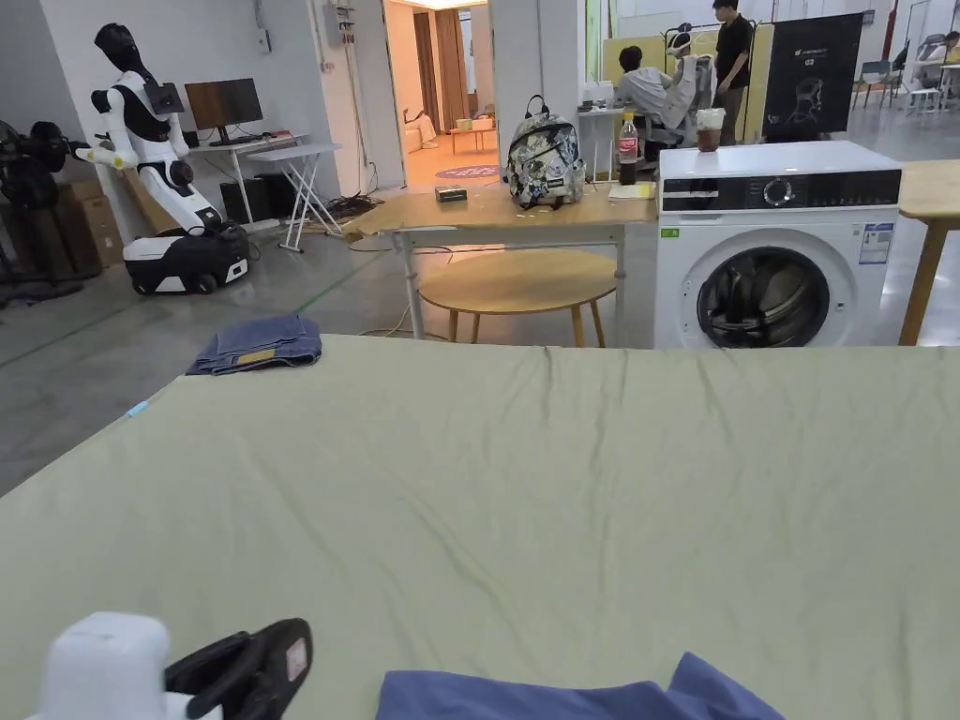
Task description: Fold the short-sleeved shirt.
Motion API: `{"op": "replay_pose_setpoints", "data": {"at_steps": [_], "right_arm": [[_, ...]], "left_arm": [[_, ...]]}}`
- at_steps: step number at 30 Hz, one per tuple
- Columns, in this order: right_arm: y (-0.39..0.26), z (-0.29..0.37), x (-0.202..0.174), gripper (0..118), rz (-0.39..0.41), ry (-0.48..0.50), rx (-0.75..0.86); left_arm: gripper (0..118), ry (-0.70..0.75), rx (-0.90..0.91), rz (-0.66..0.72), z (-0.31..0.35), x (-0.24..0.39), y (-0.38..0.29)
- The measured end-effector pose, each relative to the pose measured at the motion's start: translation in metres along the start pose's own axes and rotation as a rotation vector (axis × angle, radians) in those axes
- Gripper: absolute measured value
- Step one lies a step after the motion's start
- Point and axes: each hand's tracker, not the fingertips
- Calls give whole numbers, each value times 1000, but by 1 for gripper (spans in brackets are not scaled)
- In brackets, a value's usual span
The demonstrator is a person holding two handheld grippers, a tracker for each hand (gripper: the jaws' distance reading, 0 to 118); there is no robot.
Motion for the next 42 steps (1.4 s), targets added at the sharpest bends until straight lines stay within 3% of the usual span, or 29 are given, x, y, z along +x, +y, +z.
{"op": "replay_pose_setpoints", "data": {"at_steps": [1,2,3,4,6,7,9,12,15,19,21,23,25,26,28,30,31,35,38,39,40,41,42], "right_arm": [[-2,0,1,0,-6,-1,-2],[-3,0,3,0,-16,-2,-7],[-5,0,5,0,-30,-2,-13],[-7,0,7,0,-44,-2,-16],[-14,0,15,0,-76,-2,-28],[-15,0,18,0,-84,-1,-34],[-21,0,25,0,-102,-15,-43],[-28,-1,38,0,-114,-39,-66],[-34,-2,50,0,-125,-72,-95],[-44,-4,64,0,-154,-115,-125],[-49,-5,69,0,-168,-129,-138],[-52,-6,73,0,-179,-139,-153],[-55,-6,74,0,-187,-154,-169],[-57,-6,75,7,-195,-167,-177],[-61,-6,78,38,-231,-192,-191],[-65,-7,80,44,-345,-187,-256],[-71,-7,82,53,-405,-180,-263],[-105,-25,92,53,-593,-207,-346],[-124,-49,95,53,-613,-247,-430],[-129,-55,96,53,-622,-221,-441],[-135,-59,96,47,-624,-209,-450],[-139,-65,93,31,-619,-209,-491],[-142,-67,91,3,-614,-200,-496]], "left_arm": [[0,-12,-67,21,-19,-7,0],[7,1,-159,61,-45,-18,-2],[21,4,-233,90,-68,-27,-7],[42,-8,-294,109,-92,-35,-14],[65,-10,-300,159,-139,-47,-22],[72,-9,-364,171,-164,-53,-27],[73,57,-455,162,-212,-61,-38],[71,91,-560,118,-257,-60,-52],[51,146,-616,161,-289,-77,-68],[45,160,-635,72,-300,-68,-75],[30,169,-637,44,-297,-62,-74],[0,184,-653,11,-293,-54,-70],[0,155,-651,33,-291,-46,-69],[0,174,-651,19,-292,-36,-71],[0,194,-677,-84,-298,-28,-81],[0,204,-685,-124,-303,-25,-87],[0,201,-679,-106,-302,-26,-86],[0,190,-679,-101,-292,-21,-83],[0,178,-672,-81,-288,-22,-81],[0,175,-670,-74,-286,-22,-81],[0,173,-667,-69,-285,-22,-81],[0,170,-663,-67,-283,-22,-82],[0,191,-630,-93,-287,-29,-77]]}}
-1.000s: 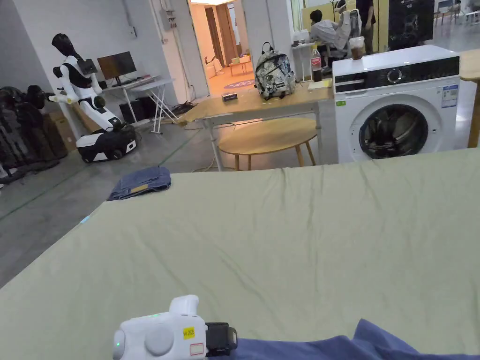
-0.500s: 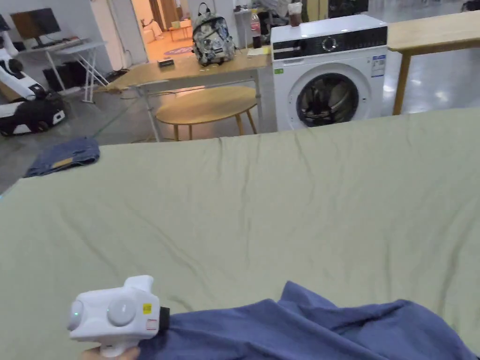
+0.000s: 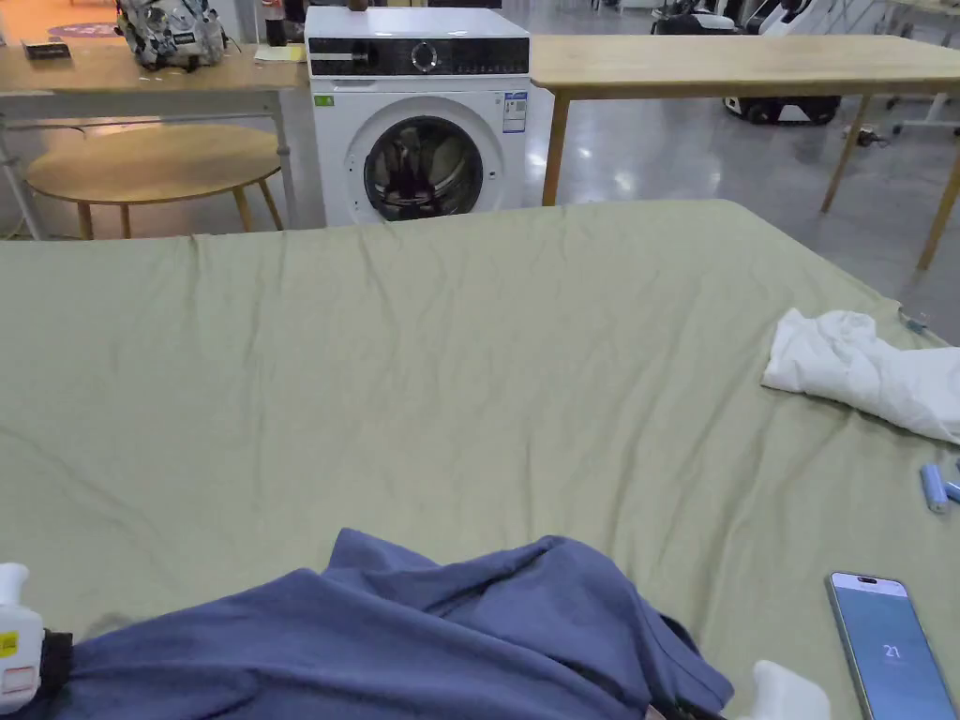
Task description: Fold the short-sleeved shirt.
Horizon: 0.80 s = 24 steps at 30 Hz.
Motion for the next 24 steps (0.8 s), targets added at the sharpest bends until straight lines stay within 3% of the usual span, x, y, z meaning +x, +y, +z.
{"op": "replay_pose_setpoints", "data": {"at_steps": [4,7,10,13,17,20,24], "right_arm": [[-3,19,-5,4,18,9,52],[10,47,-18,4,61,85,132],[28,73,-49,4,201,168,209],[51,96,-81,4,302,261,348],[107,119,-134,4,438,288,433],[155,134,-172,4,466,343,479],[215,148,-219,4,515,320,559]], "left_arm": [[0,-81,97,60,14,-17,-5],[0,-183,317,135,86,-33,-17],[0,-266,503,136,171,-48,-20],[0,-259,675,86,252,-52,-15],[0,-200,831,45,323,-67,10],[0,-205,888,46,356,-75,34],[0,-151,939,41,380,-80,74]]}}
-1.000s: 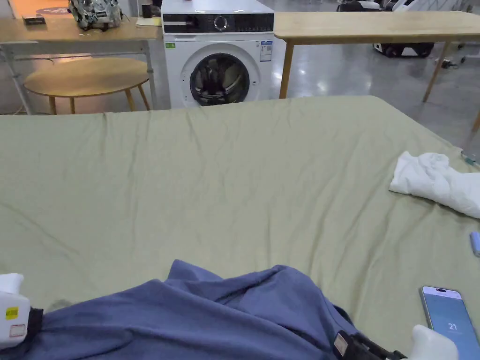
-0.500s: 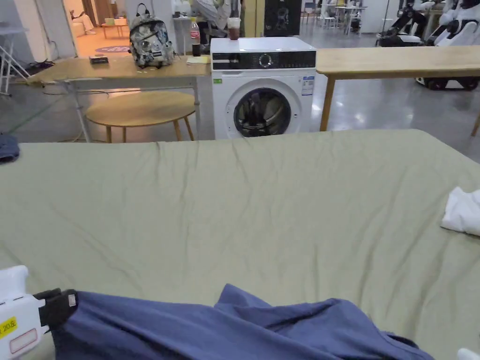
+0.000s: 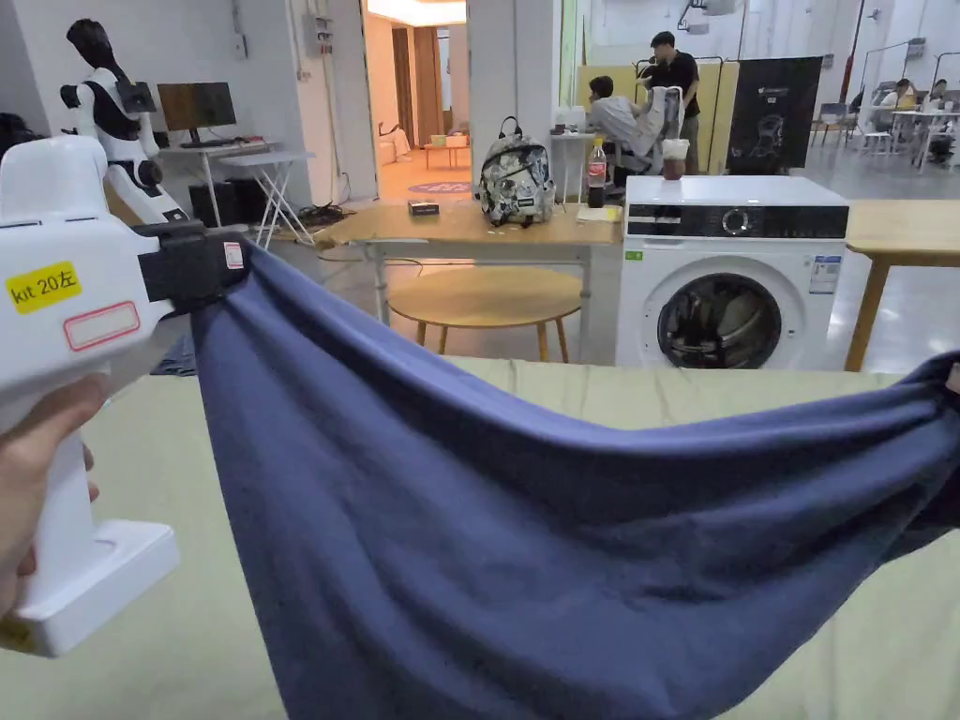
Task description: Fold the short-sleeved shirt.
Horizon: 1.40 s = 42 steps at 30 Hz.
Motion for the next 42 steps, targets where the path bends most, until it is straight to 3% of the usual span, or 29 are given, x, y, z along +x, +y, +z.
{"op": "replay_pose_setpoints", "data": {"at_steps": [5,8,12,14,20,21,26,28,29,33,36,37,39,40,41,42], "right_arm": [[75,-42,-4,4,47,-28,46],[100,-70,1,4,69,-88,66],[118,-109,3,4,71,-94,63],[122,-127,-2,4,138,-138,73],[107,-173,-1,4,150,-139,39],[98,-180,1,4,149,-147,34],[32,-208,20,4,118,-142,-94],[4,-201,29,4,77,-129,-142],[-10,-193,34,4,65,-116,-148],[-74,-128,49,4,43,-107,-175],[-127,-74,65,4,-22,-111,-243],[-149,-52,71,4,-49,-132,-264],[-188,-12,75,4,-102,-123,-352],[-209,7,76,4,-109,-156,-370],[-229,26,74,4,-127,-206,-387],[-245,42,76,4,-148,-184,-422]], "left_arm": [[0,40,56,8,-32,-7,39],[0,59,59,28,-57,-19,51],[0,95,69,47,-95,-23,58],[0,104,54,56,-118,-27,57],[0,117,17,100,-161,-30,26],[0,102,29,47,-167,-31,19],[0,116,-160,38,-199,-44,-67],[0,109,-199,68,-194,-46,-104],[0,79,-254,188,-186,-47,-124],[0,45,-277,240,-120,-36,-182],[0,67,-315,249,-68,-28,-225],[0,16,-419,237,-49,-27,-240],[0,102,-455,176,-10,-16,-270],[0,79,-475,194,12,-17,-285],[0,52,-483,268,32,-17,-300],[0,75,-481,325,50,-16,-312]]}}
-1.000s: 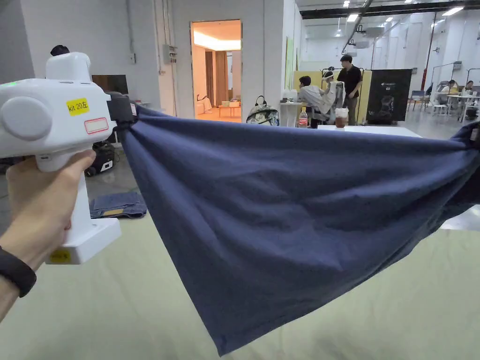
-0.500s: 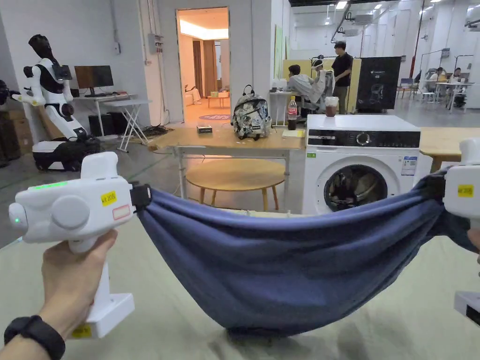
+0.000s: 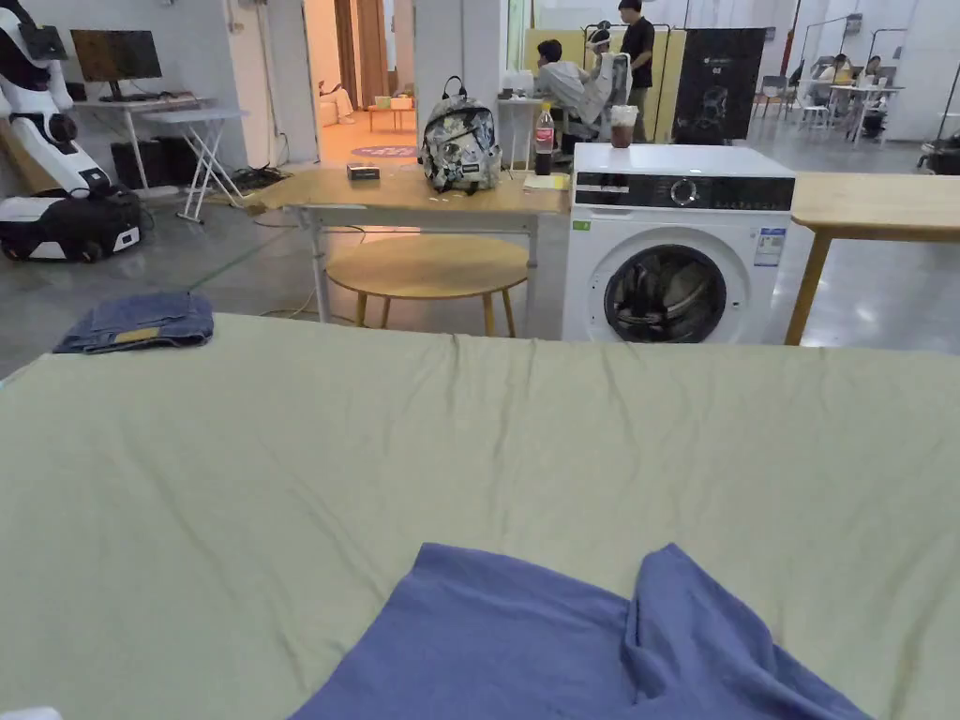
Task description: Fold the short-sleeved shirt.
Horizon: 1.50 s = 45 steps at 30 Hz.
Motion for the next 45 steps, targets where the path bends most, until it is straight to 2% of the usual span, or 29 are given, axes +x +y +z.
{"op": "replay_pose_setpoints", "data": {"at_steps": [2,4,7,8,9,10,11,12,13,18,22,24,26,27,28,29,30,31,34,36,45], "right_arm": [[-36,16,8,4,-71,-26,-36],[-65,31,14,4,-100,10,-63],[-86,43,13,6,-24,-64,-63],[-91,46,13,15,-30,-56,-60],[-91,44,16,35,-36,-50,-55],[-93,44,18,51,-41,-42,-56],[-94,44,20,59,-35,-43,-71],[-97,46,22,59,-42,-58,-62],[-97,49,25,82,-41,-84,-59],[-80,101,17,82,-7,-92,102],[-47,131,-8,82,88,-79,258],[-28,136,-24,82,127,-40,290],[-14,135,-37,80,154,-2,304],[-8,134,-44,72,162,29,307],[-4,133,-51,52,180,62,329],[-1,130,-56,33,201,84,345],[2,128,-63,17,223,95,356],[4,125,-70,3,247,76,363],[9,115,-84,0,271,59,345],[9,111,-88,0,290,84,339],[5,104,-85,0,273,143,318]], "left_arm": [[0,4,-29,42,18,-6,-30],[0,60,-35,45,28,-12,-54],[0,61,-52,96,40,-19,-75],[1,58,-52,120,43,-23,-79],[11,44,-48,118,46,-26,-82],[29,39,-37,111,44,-35,-89],[36,57,-41,90,45,-35,-90],[36,109,-25,44,48,-33,-89],[61,136,-20,28,50,-32,-87],[62,132,129,-81,86,-2,-58],[62,80,283,-165,113,38,-30],[62,49,362,-191,123,59,-17],[62,19,414,-213,131,78,-5],[62,6,449,-242,134,87,1],[59,5,449,-254,135,93,6],[49,-2,452,-263,136,100,11],[31,14,444,-275,136,107,16],[2,25,444,-291,136,111,19],[0,24,450,-325,135,118,22],[0,14,434,-321,135,119,22],[0,30,309,-175,130,77,11]]}}
